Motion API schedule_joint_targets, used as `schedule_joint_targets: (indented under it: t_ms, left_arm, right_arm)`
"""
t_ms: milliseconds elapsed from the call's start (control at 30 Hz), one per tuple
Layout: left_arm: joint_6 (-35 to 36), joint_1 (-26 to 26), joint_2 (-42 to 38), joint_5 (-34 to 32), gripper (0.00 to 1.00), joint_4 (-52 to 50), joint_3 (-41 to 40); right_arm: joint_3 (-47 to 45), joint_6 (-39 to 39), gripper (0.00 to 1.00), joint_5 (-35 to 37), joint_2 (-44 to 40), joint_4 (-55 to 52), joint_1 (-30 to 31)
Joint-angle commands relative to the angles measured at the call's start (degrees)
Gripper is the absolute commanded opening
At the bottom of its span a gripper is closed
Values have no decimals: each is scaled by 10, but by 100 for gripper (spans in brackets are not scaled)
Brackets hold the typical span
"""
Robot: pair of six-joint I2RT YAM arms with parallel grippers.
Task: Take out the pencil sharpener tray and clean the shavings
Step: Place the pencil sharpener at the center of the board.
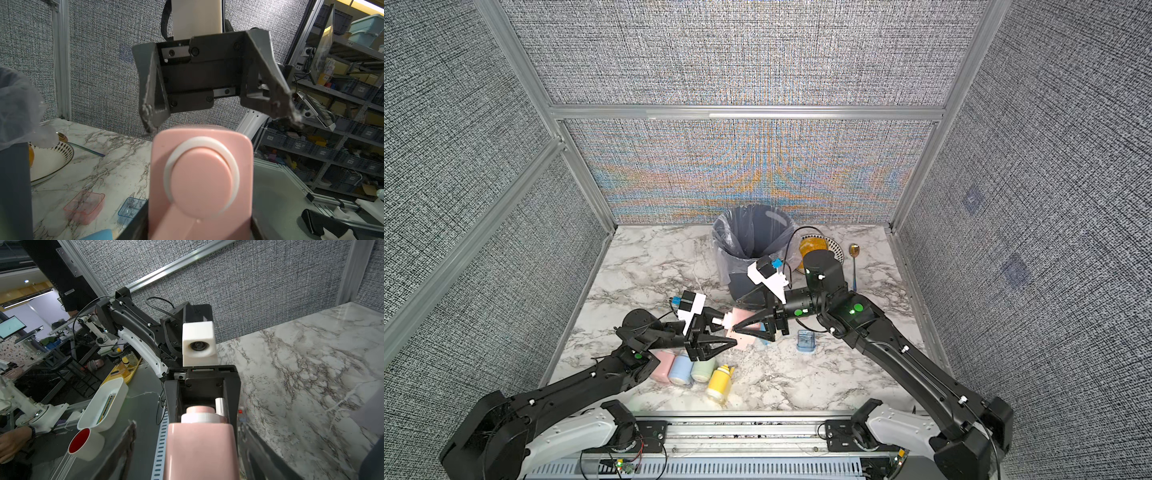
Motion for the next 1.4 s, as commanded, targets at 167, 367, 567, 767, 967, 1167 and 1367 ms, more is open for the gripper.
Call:
schedule_joint_targets:
  t_ms: [167, 367, 567, 767, 967, 1167, 1367]
  left_arm:
    - [2, 2, -3, 16, 0, 21, 6]
    - [1, 2, -6, 15, 0, 20, 6]
    - [10, 2, -12, 9, 0, 1, 7]
    - [27, 2, -21, 11, 0, -30, 13]
    - [52, 1, -41, -7, 44, -107, 22]
    - [68, 1, -85, -62, 99, -192, 9]
    - [64, 1, -191, -227, 100, -322, -25]
  right_arm:
    - [14, -58, 74, 42, 16, -78, 28]
    - [10, -64, 69, 53, 17, -86, 28]
    - [10, -66, 52, 40, 18, -88, 29]
    - [13, -69, 34, 37, 11, -88, 29]
    - [6, -52, 33, 78, -5, -66, 19]
    - [-18, -22, 32, 109, -13, -25, -16]
    - [-53, 14, 32, 162, 2, 42, -10]
